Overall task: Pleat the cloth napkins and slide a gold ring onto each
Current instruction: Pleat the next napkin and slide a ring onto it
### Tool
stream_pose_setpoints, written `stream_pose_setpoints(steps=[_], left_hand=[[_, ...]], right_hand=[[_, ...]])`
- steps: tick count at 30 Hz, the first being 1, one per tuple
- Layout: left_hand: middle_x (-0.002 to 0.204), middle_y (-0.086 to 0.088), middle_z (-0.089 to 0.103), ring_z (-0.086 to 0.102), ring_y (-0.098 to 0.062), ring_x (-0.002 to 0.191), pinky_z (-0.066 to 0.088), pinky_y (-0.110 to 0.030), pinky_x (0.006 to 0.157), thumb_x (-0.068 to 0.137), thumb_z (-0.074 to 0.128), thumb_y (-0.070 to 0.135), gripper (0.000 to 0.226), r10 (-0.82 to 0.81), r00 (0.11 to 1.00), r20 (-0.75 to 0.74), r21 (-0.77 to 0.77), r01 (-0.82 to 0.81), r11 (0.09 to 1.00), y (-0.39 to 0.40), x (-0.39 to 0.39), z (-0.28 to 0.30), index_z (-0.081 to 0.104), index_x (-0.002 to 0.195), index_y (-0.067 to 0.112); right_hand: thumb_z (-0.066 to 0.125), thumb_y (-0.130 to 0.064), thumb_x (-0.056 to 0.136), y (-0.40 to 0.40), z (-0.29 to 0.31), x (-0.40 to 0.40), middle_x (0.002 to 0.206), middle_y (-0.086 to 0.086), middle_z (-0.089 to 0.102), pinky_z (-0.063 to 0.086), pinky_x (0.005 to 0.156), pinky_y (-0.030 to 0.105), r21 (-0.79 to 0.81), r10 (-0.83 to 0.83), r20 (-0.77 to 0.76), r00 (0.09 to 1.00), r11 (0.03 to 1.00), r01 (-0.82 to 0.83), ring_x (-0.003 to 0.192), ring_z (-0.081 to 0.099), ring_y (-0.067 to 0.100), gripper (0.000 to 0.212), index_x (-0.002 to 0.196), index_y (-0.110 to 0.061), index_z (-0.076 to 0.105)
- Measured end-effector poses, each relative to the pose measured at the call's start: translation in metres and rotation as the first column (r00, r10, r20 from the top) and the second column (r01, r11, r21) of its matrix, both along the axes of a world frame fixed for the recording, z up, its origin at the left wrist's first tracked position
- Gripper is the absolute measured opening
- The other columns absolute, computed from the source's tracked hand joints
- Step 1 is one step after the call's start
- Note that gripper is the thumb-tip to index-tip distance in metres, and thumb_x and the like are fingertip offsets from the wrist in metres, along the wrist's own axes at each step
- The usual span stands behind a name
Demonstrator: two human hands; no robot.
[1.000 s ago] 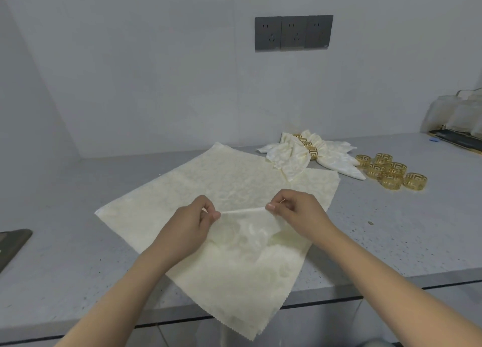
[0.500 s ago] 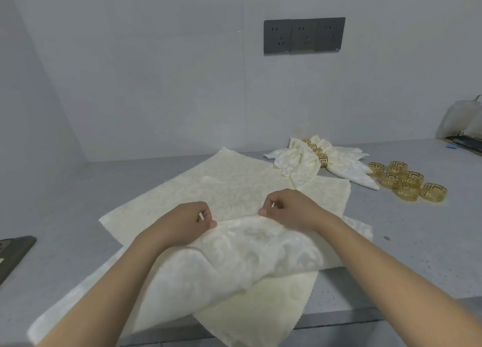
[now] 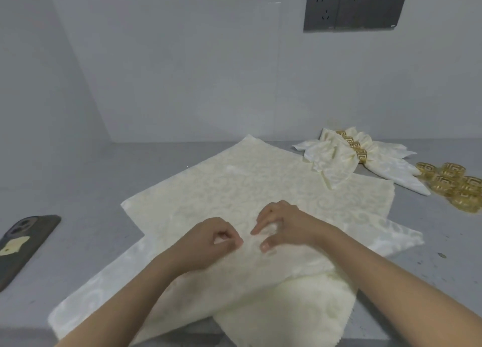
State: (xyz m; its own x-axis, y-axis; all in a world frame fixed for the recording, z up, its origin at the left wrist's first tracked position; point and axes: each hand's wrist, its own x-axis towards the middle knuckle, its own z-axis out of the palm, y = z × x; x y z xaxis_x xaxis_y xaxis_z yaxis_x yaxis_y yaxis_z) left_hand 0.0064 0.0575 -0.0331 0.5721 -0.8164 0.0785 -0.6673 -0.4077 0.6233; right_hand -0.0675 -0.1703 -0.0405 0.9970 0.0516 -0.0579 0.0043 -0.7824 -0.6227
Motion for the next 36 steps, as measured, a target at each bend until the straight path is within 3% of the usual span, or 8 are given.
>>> stream_pose_setpoints(steps=[8, 11, 18, 21, 23, 28, 31, 36], left_hand=[[0.108, 0.035, 0.054, 0.047, 0.017, 0.102, 0.035, -0.004, 0.082, 0.055, 0.079, 0.053, 0.053, 0.003, 0.975, -0.220, 0.048, 0.008, 0.999, 0.005, 0.020, 0.008, 0.056, 0.103, 0.052], [0.107, 0.022, 0.063, 0.054, 0.009, 0.098, 0.040, -0.005, 0.082, 0.066, 0.085, 0.032, 0.043, 0.082, 0.960, -0.269, -0.123, -0.119, 0.985, -0.001, 0.029, 0.010, 0.064, 0.100, 0.048], [0.077, 0.009, 0.067, 0.060, 0.003, 0.066, 0.044, -0.009, 0.065, 0.079, 0.076, 0.017, 0.009, 0.264, 0.861, -0.435, -0.353, -0.433, 0.830, -0.026, 0.059, 0.020, 0.074, 0.088, 0.018], [0.084, 0.005, 0.073, 0.065, 0.002, 0.070, 0.046, -0.007, 0.061, 0.080, 0.075, 0.018, 0.009, 0.323, 0.783, -0.532, -0.336, -0.545, 0.768, -0.033, 0.081, 0.018, 0.075, 0.085, 0.011], [0.084, 0.009, 0.073, 0.064, 0.005, 0.072, 0.045, -0.005, 0.060, 0.079, 0.076, 0.020, 0.009, 0.375, 0.767, -0.520, -0.302, -0.576, 0.759, -0.037, 0.099, 0.015, 0.075, 0.082, 0.011], [0.080, 0.015, 0.069, 0.065, -0.003, 0.081, 0.047, -0.020, 0.068, 0.078, 0.077, 0.025, 0.017, 0.565, 0.754, -0.334, -0.207, -0.644, 0.736, -0.051, 0.135, 0.002, 0.072, 0.071, 0.010], [0.078, 0.013, 0.067, 0.063, -0.010, 0.079, 0.047, -0.027, 0.070, 0.077, 0.075, 0.031, 0.016, 0.643, 0.747, -0.169, -0.127, -0.663, 0.737, -0.059, 0.141, -0.011, 0.069, 0.069, 0.018], [0.084, 0.009, 0.061, 0.056, -0.013, 0.088, 0.038, -0.025, 0.068, 0.079, 0.074, 0.029, 0.012, 0.623, 0.781, 0.032, -0.140, -0.614, 0.777, -0.069, 0.146, -0.021, 0.065, 0.072, 0.023]], right_hand=[[0.080, -0.031, 0.072, 0.008, 0.007, 0.014, 0.081, -0.007, 0.071, 0.045, 0.072, 0.016, 0.339, -0.223, 0.062, 0.973, 0.922, 0.190, 0.077, 0.063, 0.001, 0.008, 0.067, -0.029, 0.075], [0.077, -0.033, 0.076, 0.006, 0.018, 0.024, 0.085, 0.005, 0.072, 0.044, 0.066, 0.017, 0.420, -0.234, 0.034, 0.972, 0.886, 0.199, 0.071, 0.062, 0.007, 0.019, 0.077, -0.014, 0.076], [0.072, -0.035, 0.082, 0.002, 0.027, 0.062, 0.061, -0.018, 0.062, 0.039, 0.055, 0.009, 0.452, -0.325, -0.001, 0.946, 0.843, 0.290, 0.057, 0.054, -0.004, 0.025, 0.081, -0.010, 0.074], [0.048, -0.049, 0.094, 0.000, 0.032, 0.078, 0.087, -0.008, 0.072, 0.047, 0.071, 0.018, 0.469, -0.391, -0.012, 0.920, 0.811, 0.350, 0.078, 0.065, 0.004, 0.043, 0.093, -0.014, 0.073], [0.036, -0.059, 0.094, -0.006, 0.034, 0.089, 0.088, -0.005, 0.069, 0.045, 0.073, 0.023, 0.439, -0.433, -0.054, 0.900, 0.799, 0.411, 0.083, 0.063, 0.010, 0.057, 0.094, -0.015, 0.072], [0.066, -0.041, 0.084, -0.020, 0.010, 0.117, 0.088, -0.009, 0.055, 0.043, 0.074, 0.021, 0.162, -0.487, 0.039, 0.872, 0.865, 0.476, 0.087, 0.058, 0.009, 0.024, 0.103, -0.025, 0.065], [0.060, -0.032, 0.088, -0.017, -0.001, 0.125, 0.101, -0.008, 0.061, 0.038, 0.095, 0.026, -0.037, -0.514, 0.113, 0.850, 0.853, 0.520, 0.107, 0.055, 0.014, 0.023, 0.109, -0.024, 0.063], [0.047, -0.024, 0.091, -0.013, -0.015, 0.129, 0.105, -0.008, 0.066, 0.034, 0.091, 0.029, -0.186, -0.502, 0.250, 0.828, 0.814, 0.550, 0.108, 0.050, 0.018, 0.022, 0.108, -0.026, 0.061]])
